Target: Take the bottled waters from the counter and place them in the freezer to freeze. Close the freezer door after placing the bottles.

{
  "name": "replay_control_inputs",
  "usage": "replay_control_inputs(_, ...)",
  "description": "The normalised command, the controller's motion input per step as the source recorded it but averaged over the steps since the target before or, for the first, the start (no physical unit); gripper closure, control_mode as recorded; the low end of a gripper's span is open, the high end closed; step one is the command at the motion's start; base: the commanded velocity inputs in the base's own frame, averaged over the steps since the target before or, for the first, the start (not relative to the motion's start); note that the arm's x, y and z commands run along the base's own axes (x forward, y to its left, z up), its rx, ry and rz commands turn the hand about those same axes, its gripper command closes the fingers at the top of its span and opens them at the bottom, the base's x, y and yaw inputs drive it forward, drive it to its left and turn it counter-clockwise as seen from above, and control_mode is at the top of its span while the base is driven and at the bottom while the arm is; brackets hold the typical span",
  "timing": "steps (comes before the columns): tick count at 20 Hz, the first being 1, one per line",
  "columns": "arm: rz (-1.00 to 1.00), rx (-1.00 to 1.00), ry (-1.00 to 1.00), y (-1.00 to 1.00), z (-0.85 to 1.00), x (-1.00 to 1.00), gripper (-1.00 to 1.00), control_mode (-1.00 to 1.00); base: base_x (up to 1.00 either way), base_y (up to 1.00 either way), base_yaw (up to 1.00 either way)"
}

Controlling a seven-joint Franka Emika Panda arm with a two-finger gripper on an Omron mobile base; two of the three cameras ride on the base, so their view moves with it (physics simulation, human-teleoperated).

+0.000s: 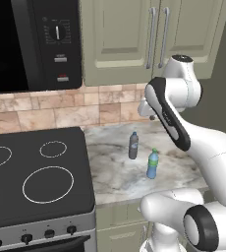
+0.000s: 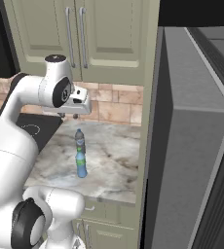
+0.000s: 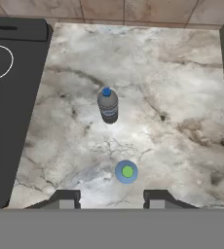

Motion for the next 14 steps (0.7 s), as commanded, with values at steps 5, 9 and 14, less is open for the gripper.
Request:
replay_control_inputs(5,0.0,0.03,0.02,0.0,-0.07,-0.13,-1.0,-1.0,0.0,0.0,0.0)
replay_control_inputs(9,0.0,0.08,0.07,0.07,-0.34,-0.41,-1.0,-1.0,0.0,0.0,0.0)
replay_control_inputs(14,-0.21,-0.03,0.0,0.41,-0.04,-0.35,-1.0,-1.0,0.0,0.0,0.0)
